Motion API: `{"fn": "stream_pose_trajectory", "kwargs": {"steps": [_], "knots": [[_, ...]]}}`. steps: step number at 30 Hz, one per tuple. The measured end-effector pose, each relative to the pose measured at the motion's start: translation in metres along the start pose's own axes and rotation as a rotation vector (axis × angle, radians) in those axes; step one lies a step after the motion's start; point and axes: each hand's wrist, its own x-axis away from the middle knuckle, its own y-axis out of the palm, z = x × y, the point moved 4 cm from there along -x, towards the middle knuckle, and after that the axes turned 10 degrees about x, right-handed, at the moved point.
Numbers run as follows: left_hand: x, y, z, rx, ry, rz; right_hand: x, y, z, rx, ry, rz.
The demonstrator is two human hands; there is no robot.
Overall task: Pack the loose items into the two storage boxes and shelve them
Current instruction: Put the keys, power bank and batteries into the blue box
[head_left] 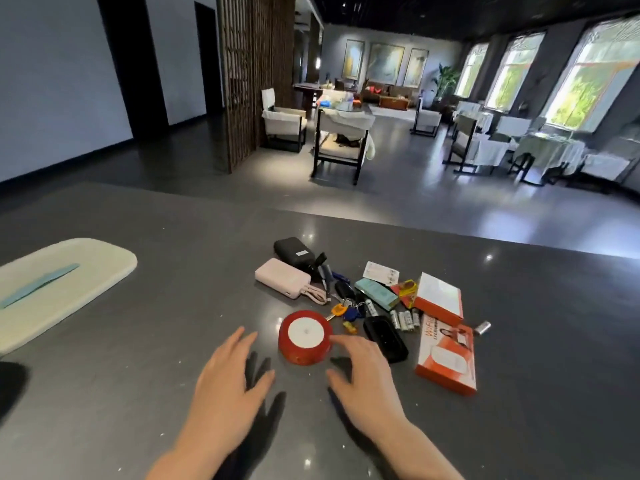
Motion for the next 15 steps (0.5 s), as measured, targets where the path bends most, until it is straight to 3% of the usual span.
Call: {"fn": "stream_pose_trajectory", "kwargs": {"steps": [4,8,15], "knots": [[-0.044,0.051,0.016,-0.042,-0.007,-0.065,-0.017,-0.018,0.066,0.108,0.134,0.096],[-0.078,0.105,0.021,-0.095,-0.008,-0.123,-0.021,-0.032,0.135,0.219,0.439,0.185],[-0.11,0.143,0.019,-0.389,-0.063,-0.067,-0.018,-0.026,0.199,0.184,0.794,-0.031]]}}
